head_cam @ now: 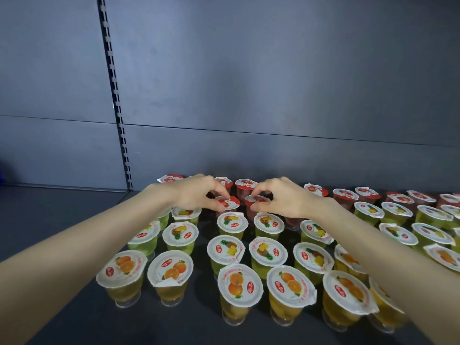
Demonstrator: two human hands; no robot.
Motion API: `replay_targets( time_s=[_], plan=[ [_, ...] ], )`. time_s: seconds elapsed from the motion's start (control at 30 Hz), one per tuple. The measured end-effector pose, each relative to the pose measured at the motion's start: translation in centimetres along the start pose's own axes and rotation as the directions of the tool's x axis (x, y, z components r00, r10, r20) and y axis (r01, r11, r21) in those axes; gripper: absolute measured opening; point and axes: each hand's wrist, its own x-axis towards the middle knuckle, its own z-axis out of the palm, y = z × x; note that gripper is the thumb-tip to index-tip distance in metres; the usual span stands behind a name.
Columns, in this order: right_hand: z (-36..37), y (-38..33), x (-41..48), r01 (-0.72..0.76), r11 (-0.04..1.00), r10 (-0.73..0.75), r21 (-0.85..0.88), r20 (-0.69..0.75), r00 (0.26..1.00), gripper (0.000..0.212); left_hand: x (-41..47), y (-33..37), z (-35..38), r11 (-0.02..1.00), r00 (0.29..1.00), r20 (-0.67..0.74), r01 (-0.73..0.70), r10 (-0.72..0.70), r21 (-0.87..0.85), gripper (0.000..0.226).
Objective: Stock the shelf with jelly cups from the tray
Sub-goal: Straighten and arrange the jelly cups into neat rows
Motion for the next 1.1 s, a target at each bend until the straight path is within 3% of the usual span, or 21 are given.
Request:
replay_targets(
  time_s=[0.5,1.1],
  plan=[
    [0.3,-0.7,1.5,-0.019,0.996,0.020,0.084,-0.017,1.000,0.021,1.1,-0.6,0.3,1.000,0.999,-0.052,0.006,-0.007,-0.013,0.029],
    [0.5,-0.4,2.1,-0.055,0.987,0.056,0.149,-0.001,0.998,0.034,1.7,-1.9,0.7,0.996,0.995,-0.089,0.027,-0.034,-0.086,0.026]
  ],
)
